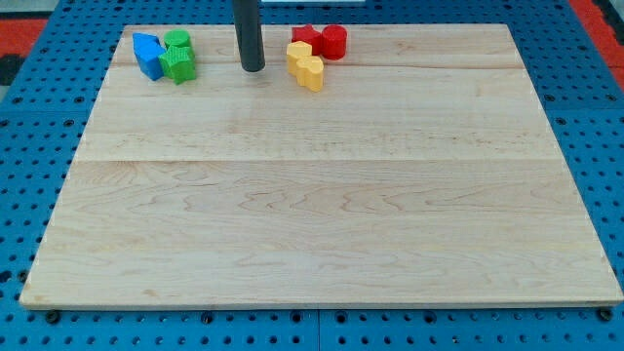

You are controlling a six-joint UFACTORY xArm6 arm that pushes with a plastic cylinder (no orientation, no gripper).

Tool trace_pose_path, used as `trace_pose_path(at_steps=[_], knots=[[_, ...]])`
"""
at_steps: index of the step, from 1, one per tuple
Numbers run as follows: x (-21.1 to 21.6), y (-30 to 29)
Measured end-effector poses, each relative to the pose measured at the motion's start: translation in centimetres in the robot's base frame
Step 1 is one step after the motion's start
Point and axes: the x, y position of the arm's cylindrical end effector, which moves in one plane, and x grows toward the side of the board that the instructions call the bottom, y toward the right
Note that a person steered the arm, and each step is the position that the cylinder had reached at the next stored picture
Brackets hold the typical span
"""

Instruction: Touch the top of red star

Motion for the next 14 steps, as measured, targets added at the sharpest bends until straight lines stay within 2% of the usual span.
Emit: trace_pose_path(at_steps=[3,5,14], knots=[[-7.5,2.2],[-7.3,8.7],[-7.3,8.2]])
